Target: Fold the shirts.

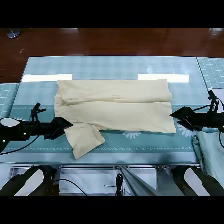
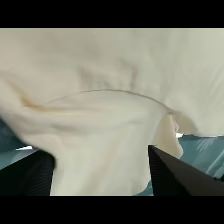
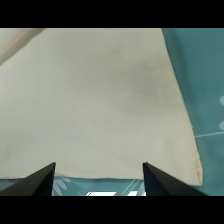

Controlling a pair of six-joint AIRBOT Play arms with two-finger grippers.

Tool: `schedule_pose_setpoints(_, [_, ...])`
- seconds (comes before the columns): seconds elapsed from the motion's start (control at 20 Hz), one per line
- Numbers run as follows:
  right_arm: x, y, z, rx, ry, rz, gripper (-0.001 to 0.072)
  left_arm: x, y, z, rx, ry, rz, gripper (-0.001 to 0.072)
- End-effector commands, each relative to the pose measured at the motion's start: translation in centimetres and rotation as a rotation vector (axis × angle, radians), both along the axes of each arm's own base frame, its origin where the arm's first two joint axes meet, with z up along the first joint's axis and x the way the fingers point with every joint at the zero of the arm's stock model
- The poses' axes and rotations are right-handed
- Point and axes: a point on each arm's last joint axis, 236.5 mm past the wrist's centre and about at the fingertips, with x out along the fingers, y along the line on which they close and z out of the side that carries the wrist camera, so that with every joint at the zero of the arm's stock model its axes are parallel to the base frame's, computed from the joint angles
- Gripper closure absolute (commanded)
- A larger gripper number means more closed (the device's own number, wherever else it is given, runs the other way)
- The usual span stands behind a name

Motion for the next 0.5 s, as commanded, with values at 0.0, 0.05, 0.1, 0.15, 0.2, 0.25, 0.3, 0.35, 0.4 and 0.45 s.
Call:
schedule_pose_setpoints(0.0, [0.4, -1.4, 0.3, -0.025, -0.007, -0.042, 0.0086, -1.0, -2.8, -0.6, 0.024, -0.035, -0.117, 0.0033])
schedule_pose_setpoints(0.05, [0.3, -2.8, 0.3, -0.045, 0.000, -0.079, 0.0086, -1.3, -3.1, -0.6, 0.021, -0.030, -0.133, 0.0349])
schedule_pose_setpoints(0.1, [-0.2, -4.1, 0.0, -0.061, 0.018, -0.107, 0.0086, -1.2, -3.1, -0.6, 0.021, -0.034, -0.135, 0.0670])
schedule_pose_setpoints(0.15, [-1.8, -5.4, -0.8, -0.093, 0.087, -0.126, 0.0086, -1.0, -3.0, -0.4, 0.023, -0.042, -0.135, 0.0683])
schedule_pose_setpoints(0.2, [-3.8, -6.5, -1.7, -0.132, 0.175, -0.140, 0.0086, -0.5, -2.8, -0.1, 0.026, -0.054, -0.131, 0.0683])
schedule_pose_setpoints(0.25, [-5.7, -6.9, -2.4, -0.154, 0.255, -0.130, 0.0086, 0.0, -2.8, 0.2, 0.027, -0.067, -0.130, 0.0683])
schedule_pose_setpoints(0.3, [-6.9, -6.7, -2.9, -0.157, 0.299, -0.108, 0.0086, 0.4, -2.8, 0.5, 0.027, -0.078, -0.128, 0.0683])
schedule_pose_setpoints(0.35, [-7.3, -5.9, -3.3, -0.127, 0.312, -0.107, 0.0086, 0.8, -2.7, 0.8, 0.028, -0.088, -0.127, 0.0683])
schedule_pose_setpoints(0.4, [-7.2, -5.0, -3.7, -0.091, 0.307, -0.118, 0.0086, 1.0, -2.7, 1.0, 0.029, -0.095, -0.127, 0.0683])
schedule_pose_setpoints(0.45, [-7.0, -4.1, -4.0, -0.048, 0.294, -0.130, 0.0086, 1.2, -2.7, 1.1, 0.028, -0.099, -0.125, 0.0683])
